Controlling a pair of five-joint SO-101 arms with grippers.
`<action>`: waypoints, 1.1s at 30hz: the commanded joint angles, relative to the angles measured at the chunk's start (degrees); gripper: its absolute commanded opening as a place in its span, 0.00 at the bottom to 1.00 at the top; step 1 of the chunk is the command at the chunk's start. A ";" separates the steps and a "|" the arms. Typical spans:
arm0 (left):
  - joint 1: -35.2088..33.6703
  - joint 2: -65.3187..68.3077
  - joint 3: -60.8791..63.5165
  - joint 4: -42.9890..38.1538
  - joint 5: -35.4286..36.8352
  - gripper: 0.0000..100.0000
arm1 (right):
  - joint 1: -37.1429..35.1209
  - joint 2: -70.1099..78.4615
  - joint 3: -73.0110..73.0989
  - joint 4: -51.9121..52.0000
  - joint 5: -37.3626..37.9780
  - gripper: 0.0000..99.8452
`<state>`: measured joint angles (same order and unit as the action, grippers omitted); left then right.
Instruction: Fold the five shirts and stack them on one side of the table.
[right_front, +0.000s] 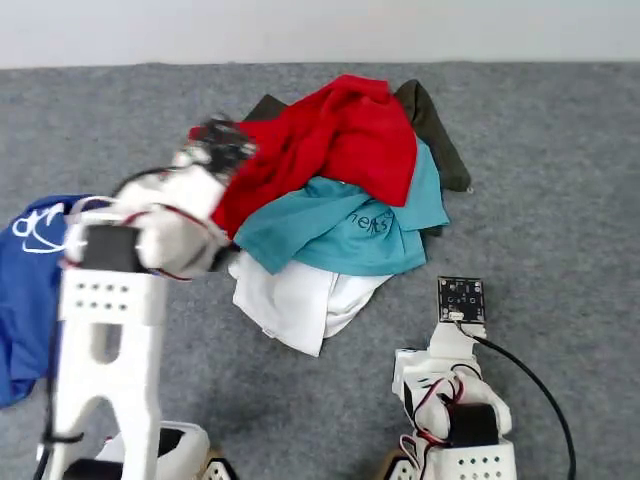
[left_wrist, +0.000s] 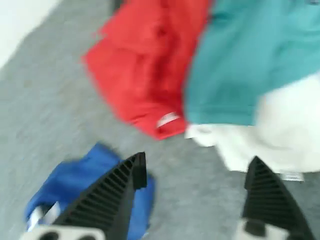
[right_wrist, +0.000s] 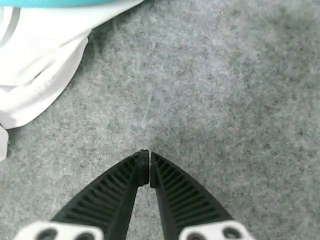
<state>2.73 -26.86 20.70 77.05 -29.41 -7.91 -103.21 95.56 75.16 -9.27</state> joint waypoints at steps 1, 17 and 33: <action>5.19 5.10 -0.92 0.00 -0.62 0.33 | -0.22 -0.57 0.79 -0.40 0.62 0.01; 12.92 42.90 -23.96 -0.70 -0.44 0.33 | -0.22 -0.57 0.79 -0.40 0.62 0.01; 13.01 68.13 -43.65 2.46 8.44 0.16 | -0.22 -0.57 0.79 -0.40 0.62 0.01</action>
<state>15.56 40.66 -21.14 79.16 -21.14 -7.91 -103.21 95.56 75.16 -9.27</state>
